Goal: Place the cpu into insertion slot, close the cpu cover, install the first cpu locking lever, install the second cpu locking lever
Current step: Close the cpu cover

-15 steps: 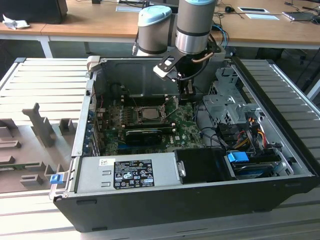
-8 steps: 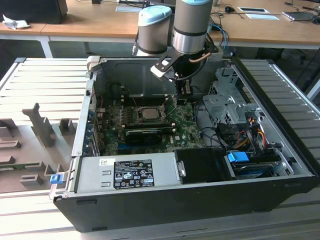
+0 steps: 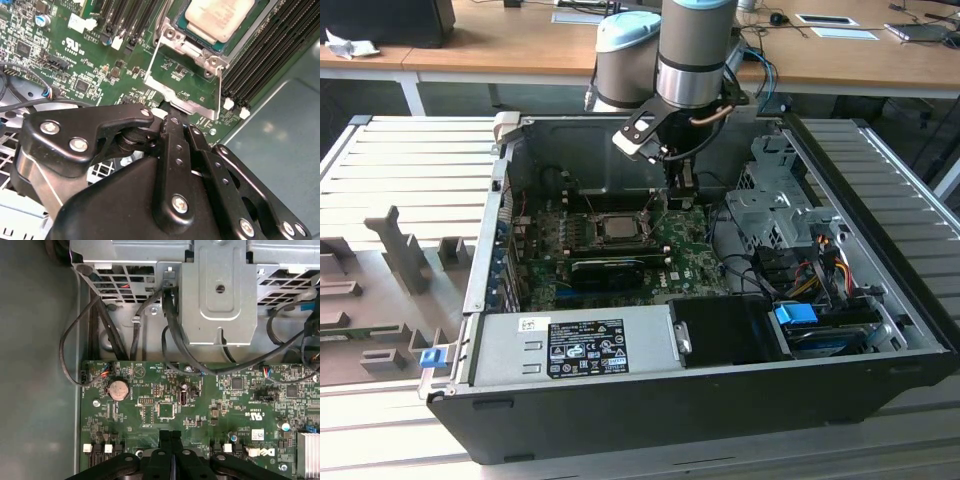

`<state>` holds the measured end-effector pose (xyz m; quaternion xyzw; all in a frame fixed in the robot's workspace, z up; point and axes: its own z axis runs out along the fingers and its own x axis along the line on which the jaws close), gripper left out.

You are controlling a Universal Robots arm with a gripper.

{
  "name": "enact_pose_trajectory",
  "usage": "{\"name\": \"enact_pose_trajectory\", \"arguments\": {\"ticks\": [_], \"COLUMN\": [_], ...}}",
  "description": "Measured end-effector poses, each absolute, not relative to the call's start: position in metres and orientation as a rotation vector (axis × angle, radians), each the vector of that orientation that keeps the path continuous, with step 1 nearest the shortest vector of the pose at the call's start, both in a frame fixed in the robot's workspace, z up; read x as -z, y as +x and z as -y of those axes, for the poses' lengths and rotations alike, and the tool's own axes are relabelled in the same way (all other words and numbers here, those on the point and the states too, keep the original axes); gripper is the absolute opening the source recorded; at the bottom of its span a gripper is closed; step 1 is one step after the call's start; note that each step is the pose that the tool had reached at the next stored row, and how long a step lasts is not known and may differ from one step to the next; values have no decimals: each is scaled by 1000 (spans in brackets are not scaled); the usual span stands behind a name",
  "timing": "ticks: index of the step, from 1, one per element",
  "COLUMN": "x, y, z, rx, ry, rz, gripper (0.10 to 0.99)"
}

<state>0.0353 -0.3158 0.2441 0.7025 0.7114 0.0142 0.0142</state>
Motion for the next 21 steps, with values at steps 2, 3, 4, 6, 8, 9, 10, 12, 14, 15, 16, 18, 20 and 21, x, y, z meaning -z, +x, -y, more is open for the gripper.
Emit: {"name": "enact_pose_trajectory", "arguments": {"ticks": [2,3,4,6,8,9,10,12,14,15,16,18,20,21], "x": [-244,-244,-244,-244,-244,-244,-244,-244,-244,-244,-244,-244,-244,-244], "y": [33,32,31,30,28,27,26,23,20,20,19,17,16,15], "z": [316,316,316,316,316,316,316,316,316,316,316,316,316,316], "rx": [-44,-44,-44,-44,-44,-44,-44,-44,-44,-44,-44,-44,-44,-44], "ry": [2187,2188,2188,2188,2188,2187,2187,2187,2188,2188,2188,2187,2187,2187], "rz": [-2215,-2215,-2215,-2215,-2215,-2215,-2215,-2215,-2215,-2215,-2215,-2215,-2215,-2215], "gripper": [106,106,106,106,106,106,106,106,106,106,106,106,106,106]}}
